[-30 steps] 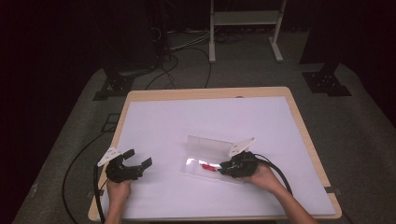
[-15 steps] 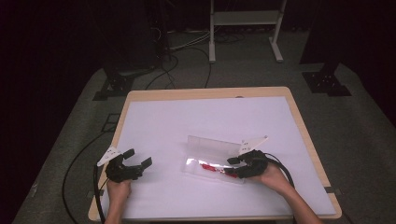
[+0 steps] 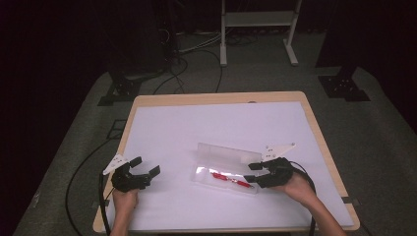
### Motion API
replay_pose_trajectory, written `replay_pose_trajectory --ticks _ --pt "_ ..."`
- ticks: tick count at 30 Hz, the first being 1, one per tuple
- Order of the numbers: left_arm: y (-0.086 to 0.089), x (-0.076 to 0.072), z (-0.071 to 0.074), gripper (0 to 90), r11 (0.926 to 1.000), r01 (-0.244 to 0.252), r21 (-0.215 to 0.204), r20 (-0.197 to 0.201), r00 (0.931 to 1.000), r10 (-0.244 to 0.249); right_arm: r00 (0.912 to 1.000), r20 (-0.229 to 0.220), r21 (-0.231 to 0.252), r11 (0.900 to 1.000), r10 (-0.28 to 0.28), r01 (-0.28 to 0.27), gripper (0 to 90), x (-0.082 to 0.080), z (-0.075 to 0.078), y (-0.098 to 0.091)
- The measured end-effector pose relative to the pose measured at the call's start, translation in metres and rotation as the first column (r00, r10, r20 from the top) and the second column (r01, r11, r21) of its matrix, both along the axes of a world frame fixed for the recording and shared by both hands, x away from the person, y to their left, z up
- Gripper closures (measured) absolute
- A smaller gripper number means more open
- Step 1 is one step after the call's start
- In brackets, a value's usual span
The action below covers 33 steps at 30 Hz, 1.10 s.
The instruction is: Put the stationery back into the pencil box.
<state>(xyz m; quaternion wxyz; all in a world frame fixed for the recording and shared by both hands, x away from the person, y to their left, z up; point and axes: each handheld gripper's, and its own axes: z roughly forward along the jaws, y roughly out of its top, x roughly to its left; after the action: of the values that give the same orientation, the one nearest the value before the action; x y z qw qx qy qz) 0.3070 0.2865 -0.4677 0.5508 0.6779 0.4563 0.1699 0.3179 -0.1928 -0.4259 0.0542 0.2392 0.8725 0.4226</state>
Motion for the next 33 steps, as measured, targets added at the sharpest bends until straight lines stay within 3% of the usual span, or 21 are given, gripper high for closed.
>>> replay_pose_trajectory --ticks 4,33 --pt "0.000 0.000 0.000 0.0 1.0000 -0.001 -0.001 0.000 1.0000 0.001 0.9998 0.002 0.010 0.9997 -0.021 0.021 44.6 -0.002 0.001 -0.006" --pt "-0.001 0.000 0.000 0.0 0.9999 0.003 0.012 -0.004 1.0000 -0.003 0.9959 -0.013 0.026 0.9956 -0.089 0.090 39.9 -0.011 -0.003 -0.039"
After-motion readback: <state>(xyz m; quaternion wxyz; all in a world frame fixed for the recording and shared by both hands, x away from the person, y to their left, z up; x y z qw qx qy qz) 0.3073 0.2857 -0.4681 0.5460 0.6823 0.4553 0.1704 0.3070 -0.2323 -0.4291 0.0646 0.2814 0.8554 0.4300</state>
